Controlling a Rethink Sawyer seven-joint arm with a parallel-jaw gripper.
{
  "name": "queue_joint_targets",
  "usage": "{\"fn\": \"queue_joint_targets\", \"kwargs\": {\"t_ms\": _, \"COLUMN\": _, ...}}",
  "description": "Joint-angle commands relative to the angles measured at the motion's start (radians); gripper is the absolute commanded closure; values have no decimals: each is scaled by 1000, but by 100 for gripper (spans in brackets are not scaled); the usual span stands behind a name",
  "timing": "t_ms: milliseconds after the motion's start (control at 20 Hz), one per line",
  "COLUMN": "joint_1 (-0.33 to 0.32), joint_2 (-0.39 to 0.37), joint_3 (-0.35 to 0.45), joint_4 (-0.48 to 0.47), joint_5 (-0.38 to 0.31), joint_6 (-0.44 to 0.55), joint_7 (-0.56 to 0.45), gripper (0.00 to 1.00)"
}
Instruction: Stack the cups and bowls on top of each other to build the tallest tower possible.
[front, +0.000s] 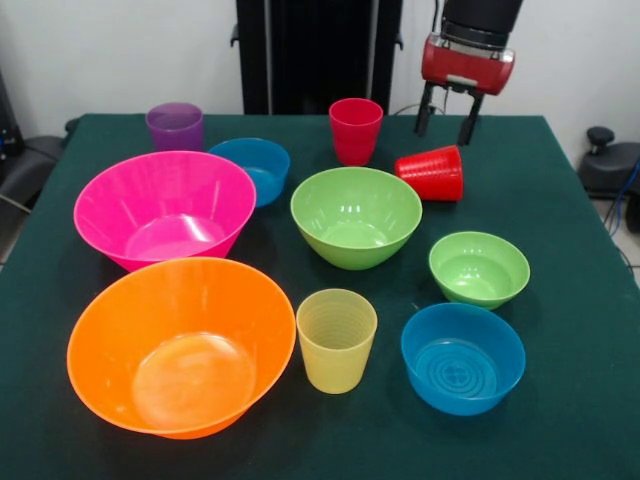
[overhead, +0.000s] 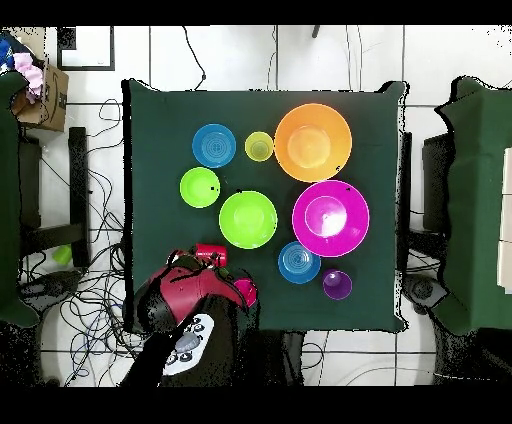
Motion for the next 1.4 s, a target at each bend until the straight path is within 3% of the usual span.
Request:
{"fn": "queue_joint_targets", "kwargs": {"t_ms": 50, "joint_1": -60, "joint_2": -84, "joint_3": 110, "joint_4": 85, "joint_5": -55, "joint_6": 186, "joint_7": -51, "gripper": 0}}
{"fn": "queue_joint_targets", "kwargs": {"t_ms": 250, "joint_1": -126, "joint_2": -113, "joint_3": 140, "joint_4": 138, "joint_5": -98, "joint_6": 168, "joint_7": -83, "gripper": 0}}
{"fn": "queue_joint_targets", "kwargs": {"t_ms": 400, "joint_1": -134, "joint_2": -112, "joint_3": 143, "joint_4": 139, "joint_5": -116, "joint_6": 167, "joint_7": -77, "gripper": 0}}
{"fn": "queue_joint_targets", "kwargs": {"t_ms": 850, "joint_1": -8, "joint_2": 11, "joint_3": 81, "joint_4": 86, "joint_5": -82, "joint_6": 54, "joint_7": 73, "gripper": 0}}
{"fn": "queue_joint_targets", "kwargs": {"t_ms": 1400, "joint_1": 44, "joint_2": 92, "joint_3": 36, "joint_4": 65, "joint_5": -58, "joint_6": -34, "joint_7": 117, "gripper": 0}}
